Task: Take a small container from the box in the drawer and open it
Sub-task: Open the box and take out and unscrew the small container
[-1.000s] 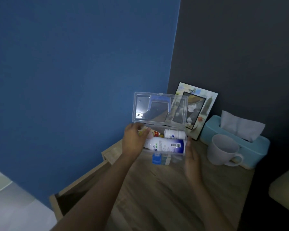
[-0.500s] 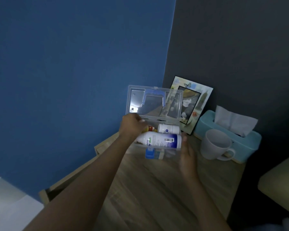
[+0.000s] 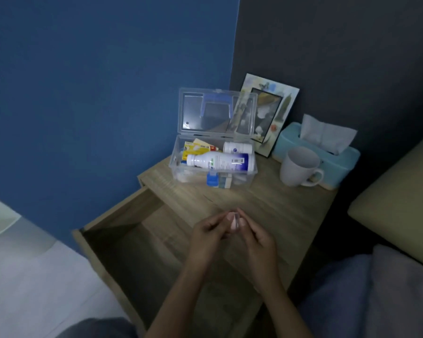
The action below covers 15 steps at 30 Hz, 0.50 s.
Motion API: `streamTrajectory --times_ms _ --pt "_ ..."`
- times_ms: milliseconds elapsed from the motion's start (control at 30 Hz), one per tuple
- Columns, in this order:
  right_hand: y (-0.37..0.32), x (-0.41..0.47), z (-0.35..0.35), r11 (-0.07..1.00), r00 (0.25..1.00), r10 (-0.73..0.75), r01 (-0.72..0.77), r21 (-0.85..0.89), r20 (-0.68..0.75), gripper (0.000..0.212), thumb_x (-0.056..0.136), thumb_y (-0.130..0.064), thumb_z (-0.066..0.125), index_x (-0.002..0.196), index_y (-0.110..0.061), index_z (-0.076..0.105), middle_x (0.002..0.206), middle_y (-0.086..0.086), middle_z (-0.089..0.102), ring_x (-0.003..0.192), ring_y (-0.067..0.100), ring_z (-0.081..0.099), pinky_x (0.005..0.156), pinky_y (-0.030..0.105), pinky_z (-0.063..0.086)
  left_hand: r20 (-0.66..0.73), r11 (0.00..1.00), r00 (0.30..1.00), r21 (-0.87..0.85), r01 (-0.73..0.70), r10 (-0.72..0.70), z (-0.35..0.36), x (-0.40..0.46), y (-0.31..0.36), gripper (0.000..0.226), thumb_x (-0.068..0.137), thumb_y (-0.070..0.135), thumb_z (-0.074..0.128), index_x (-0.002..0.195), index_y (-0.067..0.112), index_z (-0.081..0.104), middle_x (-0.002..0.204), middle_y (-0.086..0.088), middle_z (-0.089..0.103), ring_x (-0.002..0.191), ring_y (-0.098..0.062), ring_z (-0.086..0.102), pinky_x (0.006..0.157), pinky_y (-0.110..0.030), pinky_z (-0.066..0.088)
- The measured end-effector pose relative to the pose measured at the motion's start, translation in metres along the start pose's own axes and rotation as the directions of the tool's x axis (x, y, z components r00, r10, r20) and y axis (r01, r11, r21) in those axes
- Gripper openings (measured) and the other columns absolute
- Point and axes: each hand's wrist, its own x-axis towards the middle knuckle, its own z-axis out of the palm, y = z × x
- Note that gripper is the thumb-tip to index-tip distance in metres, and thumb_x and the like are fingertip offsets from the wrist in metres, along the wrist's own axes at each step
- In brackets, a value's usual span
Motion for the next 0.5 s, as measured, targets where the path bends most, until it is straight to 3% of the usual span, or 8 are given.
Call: streamTrajectory --times_ms 67,200,267,333,400,500 --pt "-0.001 -0.006 -0.003 1.000 1.000 0.018 -0.018 0.009 -0.016 0.027 0.093 -0.014 0.057 0.106 -0.035 0.069 0.113 -0.009 0.072 0.109 0.002 0.065 0.097 0.017 0.048 0.027 1.000 1.000 0.013 -0.009 0.008 -0.001 -0.002 -0.007 0.026 0.090 0.012 0.061 0.113 0.010 0.071 0.100 -0.002 0.075 0.086 -0.001 0.070 0.080 -0.017 0.053" --pt "-0.004 -0.013 -0.001 1.000 0.998 0.020 -0.021 -0.006 -0.056 0.029 0.093 -0.009 0.057 0.111 -0.031 0.065 0.111 -0.007 0.071 0.104 -0.003 0.066 0.093 0.012 0.047 0.028 0.965 0.984 0.193 -0.179 0.177 0.001 -0.010 -0.017 0.024 0.092 0.020 0.059 0.094 0.040 0.072 0.094 0.005 0.074 0.092 -0.006 0.069 0.086 -0.023 0.052" --pt "-0.004 -0.018 0.003 1.000 0.997 0.020 -0.021 -0.016 -0.078 0.030 0.093 -0.007 0.056 0.113 -0.029 0.063 0.106 -0.012 0.070 0.098 -0.011 0.065 0.086 0.004 0.046 0.006 0.920 0.966 0.304 -0.247 0.257 0.003 -0.011 -0.023 0.022 0.094 0.022 0.055 0.094 0.037 0.072 0.091 0.003 0.072 0.091 -0.012 0.067 0.086 -0.030 0.052" --pt "-0.002 -0.022 0.006 1.000 0.995 0.023 -0.024 -0.014 -0.097 0.029 0.094 -0.007 0.055 0.116 -0.025 0.062 0.103 -0.014 0.070 0.096 -0.013 0.065 0.083 0.002 0.046 -0.009 0.895 0.960 0.364 -0.258 0.280 0.007 -0.012 -0.028 0.022 0.096 0.026 0.051 0.103 0.022 0.072 0.095 -0.004 0.070 0.091 -0.015 0.067 0.087 -0.037 0.053" --pt "-0.001 -0.024 0.008 1.000 0.994 0.016 -0.018 -0.019 -0.110 0.028 0.095 -0.008 0.054 0.119 -0.018 0.062 0.108 -0.008 0.071 0.098 -0.011 0.065 0.088 0.006 0.047 -0.015 0.877 0.960 0.409 -0.251 0.281 0.010 -0.013 -0.030 0.027 0.098 0.028 0.047 0.106 0.015 0.068 0.099 -0.005 0.067 0.091 -0.011 0.065 0.085 -0.031 0.054" --pt "0.000 -0.024 0.008 0.999 0.993 0.007 -0.011 -0.033 -0.119 0.029 0.095 -0.009 0.053 0.122 -0.008 0.063 0.115 0.000 0.070 0.103 -0.005 0.064 0.097 0.013 0.046 -0.018 0.840 0.954 0.479 -0.255 0.299 0.013 -0.013 -0.032 0.027 0.099 0.030 0.042 0.104 0.014 0.064 0.098 -0.002 0.062 0.086 -0.004 0.061 0.074 -0.010 0.047"
